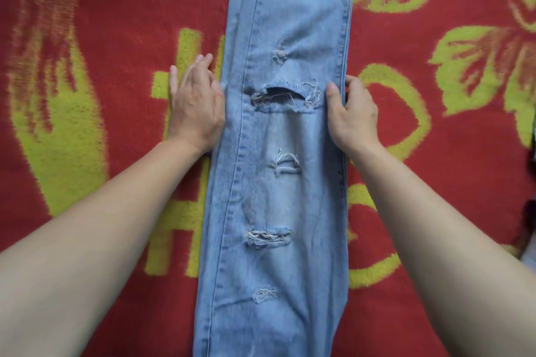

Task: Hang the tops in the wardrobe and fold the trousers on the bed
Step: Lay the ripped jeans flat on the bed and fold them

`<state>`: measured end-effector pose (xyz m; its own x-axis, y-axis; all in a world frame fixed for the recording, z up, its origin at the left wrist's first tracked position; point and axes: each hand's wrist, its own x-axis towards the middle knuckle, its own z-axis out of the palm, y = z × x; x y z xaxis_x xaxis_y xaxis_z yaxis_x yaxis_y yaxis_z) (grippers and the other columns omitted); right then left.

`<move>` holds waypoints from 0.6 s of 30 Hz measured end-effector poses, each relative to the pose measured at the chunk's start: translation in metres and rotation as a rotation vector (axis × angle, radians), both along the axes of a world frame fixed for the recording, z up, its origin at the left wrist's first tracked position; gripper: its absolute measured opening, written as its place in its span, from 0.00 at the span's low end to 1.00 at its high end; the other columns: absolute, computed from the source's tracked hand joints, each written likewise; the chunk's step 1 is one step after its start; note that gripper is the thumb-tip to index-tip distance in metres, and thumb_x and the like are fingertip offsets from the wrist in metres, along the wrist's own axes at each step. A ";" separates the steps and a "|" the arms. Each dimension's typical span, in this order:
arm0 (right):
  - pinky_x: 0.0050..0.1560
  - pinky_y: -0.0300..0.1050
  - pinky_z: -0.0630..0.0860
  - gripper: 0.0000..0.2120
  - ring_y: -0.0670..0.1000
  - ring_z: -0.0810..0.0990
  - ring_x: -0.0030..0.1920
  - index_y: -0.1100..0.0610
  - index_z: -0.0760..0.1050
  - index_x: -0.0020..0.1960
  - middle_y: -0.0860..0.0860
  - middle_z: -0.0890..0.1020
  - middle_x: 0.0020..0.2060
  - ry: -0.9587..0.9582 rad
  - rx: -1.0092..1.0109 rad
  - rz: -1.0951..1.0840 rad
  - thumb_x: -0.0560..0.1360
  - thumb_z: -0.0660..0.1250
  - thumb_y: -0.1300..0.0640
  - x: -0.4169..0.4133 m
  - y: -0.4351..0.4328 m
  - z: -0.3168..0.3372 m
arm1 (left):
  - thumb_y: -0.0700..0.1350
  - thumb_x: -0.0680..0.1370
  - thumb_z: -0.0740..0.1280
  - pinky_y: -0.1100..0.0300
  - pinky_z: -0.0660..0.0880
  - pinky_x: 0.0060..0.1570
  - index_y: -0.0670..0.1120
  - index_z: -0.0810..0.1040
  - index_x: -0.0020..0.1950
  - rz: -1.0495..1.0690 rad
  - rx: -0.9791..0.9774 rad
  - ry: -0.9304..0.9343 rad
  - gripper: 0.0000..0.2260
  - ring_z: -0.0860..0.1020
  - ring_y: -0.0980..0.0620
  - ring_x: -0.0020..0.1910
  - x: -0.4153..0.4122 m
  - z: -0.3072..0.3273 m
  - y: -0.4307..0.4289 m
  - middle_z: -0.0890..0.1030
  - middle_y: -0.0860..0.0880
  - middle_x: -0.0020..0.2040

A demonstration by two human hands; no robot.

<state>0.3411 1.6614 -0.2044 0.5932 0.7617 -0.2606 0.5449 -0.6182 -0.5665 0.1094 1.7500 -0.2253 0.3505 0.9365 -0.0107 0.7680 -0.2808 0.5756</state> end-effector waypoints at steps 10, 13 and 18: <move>0.60 0.46 0.68 0.15 0.57 0.76 0.62 0.52 0.75 0.66 0.53 0.81 0.60 0.077 -0.030 -0.044 0.82 0.59 0.51 0.005 0.004 0.003 | 0.45 0.81 0.57 0.41 0.56 0.72 0.39 0.74 0.57 0.148 -0.033 0.088 0.12 0.67 0.42 0.70 0.021 0.014 -0.019 0.72 0.40 0.69; 0.66 0.51 0.68 0.16 0.55 0.75 0.63 0.48 0.74 0.67 0.52 0.80 0.61 0.071 -0.045 -0.047 0.80 0.61 0.51 0.004 0.002 0.002 | 0.41 0.79 0.57 0.44 0.66 0.64 0.33 0.74 0.54 0.228 0.034 0.033 0.13 0.72 0.36 0.61 0.009 0.016 -0.035 0.75 0.35 0.61; 0.64 0.50 0.69 0.18 0.55 0.76 0.59 0.53 0.72 0.66 0.52 0.81 0.53 0.088 -0.036 -0.091 0.79 0.63 0.49 0.002 -0.008 0.000 | 0.47 0.83 0.57 0.46 0.60 0.72 0.36 0.76 0.54 0.149 -0.038 0.058 0.15 0.67 0.40 0.71 -0.007 0.012 -0.052 0.69 0.38 0.71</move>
<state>0.3429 1.6538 -0.2048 0.6332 0.6947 -0.3412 0.4347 -0.6840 -0.5859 0.1021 1.6980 -0.2137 0.2054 0.9766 -0.0630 0.8317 -0.1402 0.5372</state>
